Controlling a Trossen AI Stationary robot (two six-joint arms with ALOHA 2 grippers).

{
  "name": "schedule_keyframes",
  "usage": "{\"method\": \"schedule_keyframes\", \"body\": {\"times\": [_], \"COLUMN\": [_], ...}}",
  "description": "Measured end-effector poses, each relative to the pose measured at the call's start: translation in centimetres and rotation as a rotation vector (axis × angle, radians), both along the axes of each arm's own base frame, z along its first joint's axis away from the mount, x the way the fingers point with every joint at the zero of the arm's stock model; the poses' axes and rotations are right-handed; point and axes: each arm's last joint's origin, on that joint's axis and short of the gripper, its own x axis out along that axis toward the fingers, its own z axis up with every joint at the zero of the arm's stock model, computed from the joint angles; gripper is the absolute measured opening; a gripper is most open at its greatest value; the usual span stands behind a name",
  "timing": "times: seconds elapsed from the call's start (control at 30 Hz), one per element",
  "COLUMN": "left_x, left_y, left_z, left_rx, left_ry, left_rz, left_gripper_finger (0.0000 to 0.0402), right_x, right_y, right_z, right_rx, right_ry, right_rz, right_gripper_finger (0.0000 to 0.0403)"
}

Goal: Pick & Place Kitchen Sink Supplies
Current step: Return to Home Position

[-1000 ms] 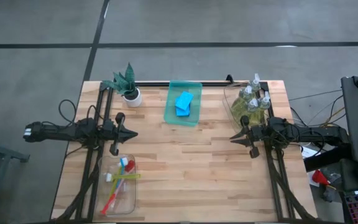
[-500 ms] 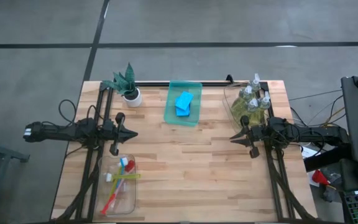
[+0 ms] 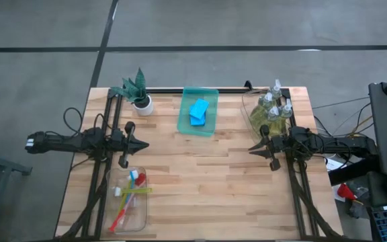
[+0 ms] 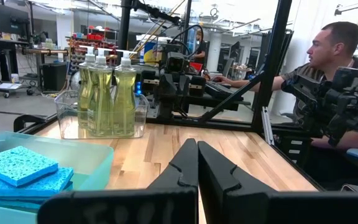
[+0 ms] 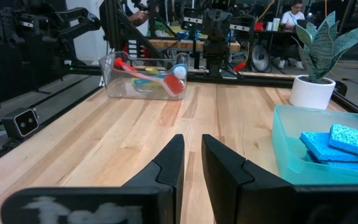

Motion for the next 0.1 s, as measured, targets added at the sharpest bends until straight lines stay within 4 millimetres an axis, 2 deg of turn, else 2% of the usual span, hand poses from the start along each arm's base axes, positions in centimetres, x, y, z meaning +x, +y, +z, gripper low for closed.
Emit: {"method": "schedule_keyframes", "body": {"times": [0.1], "left_x": [0.00], "left_y": [0.00], "left_z": [0.00], "left_rx": [0.000], "left_ry": [0.000], "left_rz": [0.000], "left_gripper_finger": [0.0000], "right_x": [0.00], "right_y": [0.00], "right_z": [0.01], "right_rx": [0.000], "right_ry": [0.000], "right_rz": [0.000], "right_gripper_finger": [0.0052]}}
